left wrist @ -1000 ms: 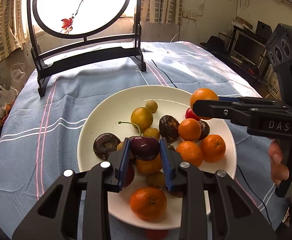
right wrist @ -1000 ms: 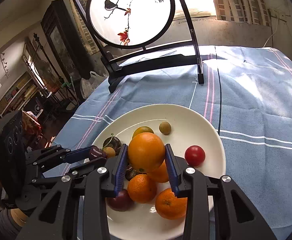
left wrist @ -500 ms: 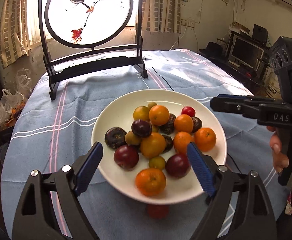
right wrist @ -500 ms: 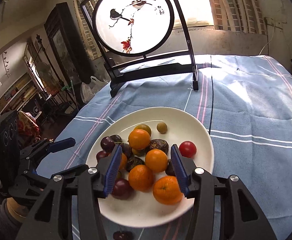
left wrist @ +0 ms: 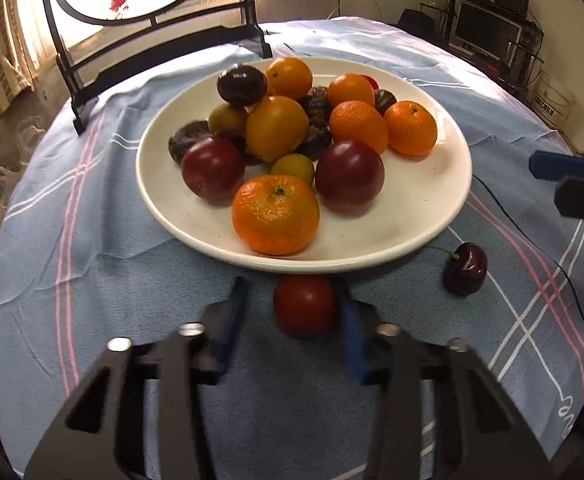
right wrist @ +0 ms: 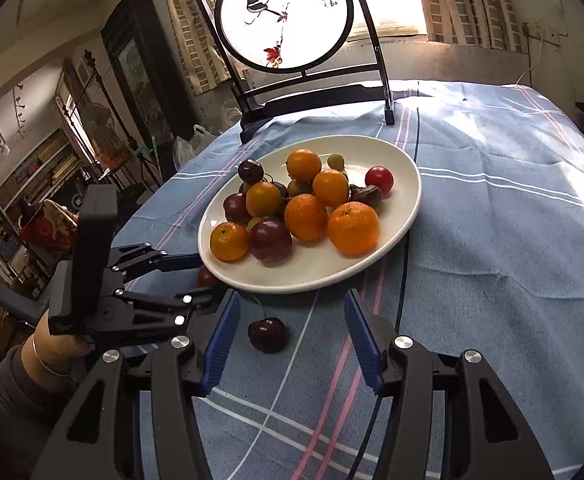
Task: Organize fruits
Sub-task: 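Grasp a red tomato with the left tool while the right tool grasps a cherry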
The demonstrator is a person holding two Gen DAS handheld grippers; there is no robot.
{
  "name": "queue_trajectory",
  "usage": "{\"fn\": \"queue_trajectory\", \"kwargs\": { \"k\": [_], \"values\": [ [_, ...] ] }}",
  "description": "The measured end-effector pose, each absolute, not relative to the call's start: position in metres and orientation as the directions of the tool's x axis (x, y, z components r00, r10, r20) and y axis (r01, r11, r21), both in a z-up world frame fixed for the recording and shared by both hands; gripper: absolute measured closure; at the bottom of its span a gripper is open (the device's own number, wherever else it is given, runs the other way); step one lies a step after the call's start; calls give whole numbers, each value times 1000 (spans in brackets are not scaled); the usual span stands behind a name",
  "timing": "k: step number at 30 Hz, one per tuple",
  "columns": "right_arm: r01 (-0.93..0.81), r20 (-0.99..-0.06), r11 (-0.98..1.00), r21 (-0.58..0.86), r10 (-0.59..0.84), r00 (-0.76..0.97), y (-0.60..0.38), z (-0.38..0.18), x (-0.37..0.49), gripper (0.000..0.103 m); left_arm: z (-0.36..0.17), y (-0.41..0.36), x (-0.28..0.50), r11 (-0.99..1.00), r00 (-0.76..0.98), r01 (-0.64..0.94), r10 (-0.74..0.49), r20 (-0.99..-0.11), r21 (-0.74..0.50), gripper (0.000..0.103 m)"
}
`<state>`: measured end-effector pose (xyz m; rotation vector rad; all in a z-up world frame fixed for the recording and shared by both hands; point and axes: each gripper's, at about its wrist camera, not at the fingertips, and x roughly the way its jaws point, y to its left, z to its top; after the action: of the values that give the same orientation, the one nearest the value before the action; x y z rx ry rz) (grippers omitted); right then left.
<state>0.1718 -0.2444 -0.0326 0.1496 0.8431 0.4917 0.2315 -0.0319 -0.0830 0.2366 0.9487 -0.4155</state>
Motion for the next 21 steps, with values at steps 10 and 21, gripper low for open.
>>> {"fn": "queue_trajectory", "kwargs": {
  "k": [10,21],
  "values": [
    [-451,-756,871,193,425,498,-196,-55,163,50,-51,-12,177,901,589,433,-276,-759,9,74],
    [-419,-795,892,171,376,476,-184,-68,177,73,-38,14,150,915,618,403,-289,-731,-21,74]
  ]
}}
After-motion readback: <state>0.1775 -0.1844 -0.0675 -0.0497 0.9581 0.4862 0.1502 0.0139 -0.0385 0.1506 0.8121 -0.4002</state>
